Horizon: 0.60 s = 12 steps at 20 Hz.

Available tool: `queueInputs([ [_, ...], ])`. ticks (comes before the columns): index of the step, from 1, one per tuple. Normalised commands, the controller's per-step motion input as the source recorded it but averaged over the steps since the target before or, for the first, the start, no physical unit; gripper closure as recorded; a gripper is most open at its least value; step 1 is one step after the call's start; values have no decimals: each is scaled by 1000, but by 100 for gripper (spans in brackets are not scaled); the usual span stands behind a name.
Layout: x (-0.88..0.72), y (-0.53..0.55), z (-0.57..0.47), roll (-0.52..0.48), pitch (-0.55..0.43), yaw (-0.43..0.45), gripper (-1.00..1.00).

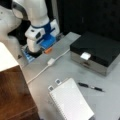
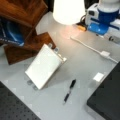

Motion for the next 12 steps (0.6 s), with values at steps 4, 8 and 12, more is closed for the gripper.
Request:
queueInputs([
  [4,608,171,380,65,375,-109,-100],
  [8,720,203,511,222,412,-96,-100],
  [12,797,176,591,357,454,-67,-100],
])
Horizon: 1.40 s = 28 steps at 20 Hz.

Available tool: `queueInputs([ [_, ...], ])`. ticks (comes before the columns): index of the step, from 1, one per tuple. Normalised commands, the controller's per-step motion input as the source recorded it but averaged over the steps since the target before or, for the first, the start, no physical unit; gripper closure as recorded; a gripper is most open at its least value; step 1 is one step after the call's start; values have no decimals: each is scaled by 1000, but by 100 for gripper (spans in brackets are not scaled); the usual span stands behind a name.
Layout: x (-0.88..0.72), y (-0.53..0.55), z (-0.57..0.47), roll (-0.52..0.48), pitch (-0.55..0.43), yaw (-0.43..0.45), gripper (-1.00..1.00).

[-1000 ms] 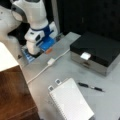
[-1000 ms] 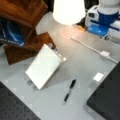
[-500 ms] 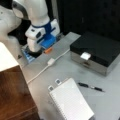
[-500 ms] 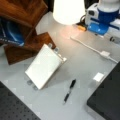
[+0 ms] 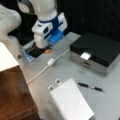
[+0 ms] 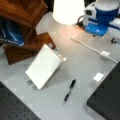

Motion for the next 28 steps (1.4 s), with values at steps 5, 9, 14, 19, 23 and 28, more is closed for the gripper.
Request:
queueInputs([
  [5,784,35,377,338,385,17,-100],
  [9,683,-69,97,356,252,72,-100],
  [14,538,-104,-91,428,155,55,-100],
  [19,435,-83,-292,385,38,3,-100],
  [23,316,-43,-241,381,34,2,-100],
  [28,193,26,-72,360,54,-40,-100],
])
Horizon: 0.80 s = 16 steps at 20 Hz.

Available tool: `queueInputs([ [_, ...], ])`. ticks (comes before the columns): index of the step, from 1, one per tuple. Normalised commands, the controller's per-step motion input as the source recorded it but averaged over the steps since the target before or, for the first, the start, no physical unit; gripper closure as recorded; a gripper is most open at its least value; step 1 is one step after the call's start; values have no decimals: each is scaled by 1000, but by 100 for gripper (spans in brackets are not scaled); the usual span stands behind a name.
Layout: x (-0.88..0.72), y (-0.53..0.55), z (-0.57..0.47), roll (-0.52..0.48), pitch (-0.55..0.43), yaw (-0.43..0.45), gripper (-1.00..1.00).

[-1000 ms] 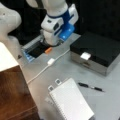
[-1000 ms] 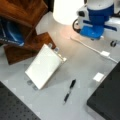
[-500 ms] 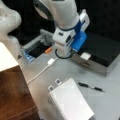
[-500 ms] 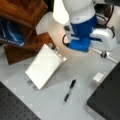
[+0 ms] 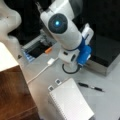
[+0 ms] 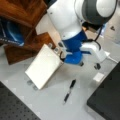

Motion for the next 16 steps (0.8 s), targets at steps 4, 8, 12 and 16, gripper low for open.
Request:
queueInputs([
  [4,73,103,41,225,58,-36,-100],
  [8,-20,80,-67,237,-4,12,-100],
  [12,-92,49,-242,231,-53,66,-100],
  [16,-98,-12,-300,276,-43,56,-100],
])
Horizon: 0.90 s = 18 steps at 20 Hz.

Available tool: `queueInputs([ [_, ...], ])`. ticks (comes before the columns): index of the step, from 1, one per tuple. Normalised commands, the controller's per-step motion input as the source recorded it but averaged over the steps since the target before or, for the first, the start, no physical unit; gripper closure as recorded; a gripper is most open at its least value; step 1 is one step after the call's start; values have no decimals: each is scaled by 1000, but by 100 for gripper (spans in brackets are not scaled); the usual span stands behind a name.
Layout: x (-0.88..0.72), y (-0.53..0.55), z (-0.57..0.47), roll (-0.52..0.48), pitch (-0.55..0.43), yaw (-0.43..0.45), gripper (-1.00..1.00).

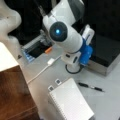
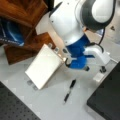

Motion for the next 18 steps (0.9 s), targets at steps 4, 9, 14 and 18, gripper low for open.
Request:
queueInputs([
  [4,-88,-64,-203,294,-12,17,-100],
  [9,-58,-46,-75,393,20,-54,-100],
  [14,12,-46,-69,387,46,-104,-100],
  [18,56,-90,-213,337,-43,-61,-100],
])
